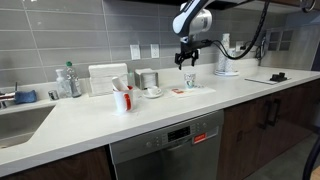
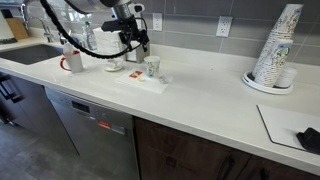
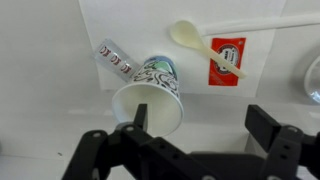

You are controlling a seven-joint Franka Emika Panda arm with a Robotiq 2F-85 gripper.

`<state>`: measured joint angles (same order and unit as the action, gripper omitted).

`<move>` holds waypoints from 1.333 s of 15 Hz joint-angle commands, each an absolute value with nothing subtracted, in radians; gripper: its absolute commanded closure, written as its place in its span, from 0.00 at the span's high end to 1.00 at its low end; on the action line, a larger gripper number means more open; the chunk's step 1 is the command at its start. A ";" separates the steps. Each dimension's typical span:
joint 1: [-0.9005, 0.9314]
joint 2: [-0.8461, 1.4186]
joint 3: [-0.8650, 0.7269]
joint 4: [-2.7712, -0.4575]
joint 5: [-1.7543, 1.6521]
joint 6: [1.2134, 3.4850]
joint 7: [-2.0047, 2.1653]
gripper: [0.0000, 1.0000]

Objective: Turn the cup over

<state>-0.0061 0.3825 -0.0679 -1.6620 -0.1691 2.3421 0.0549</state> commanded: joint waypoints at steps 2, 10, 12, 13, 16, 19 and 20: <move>0.020 0.485 -0.101 -1.593 -0.245 2.395 0.129 1.00; 0.023 0.562 -0.110 -1.533 -0.237 2.421 0.150 0.42; 0.026 0.569 -0.116 -1.525 -0.239 2.428 0.155 0.27; 0.027 0.572 -0.120 -1.521 -0.243 2.429 0.159 0.20; 0.031 0.572 -0.132 -1.517 -0.250 2.428 0.164 0.00; 0.028 0.567 -0.137 -1.513 -0.247 2.425 0.165 0.00; 0.028 0.564 -0.140 -1.513 -0.248 2.427 0.166 0.01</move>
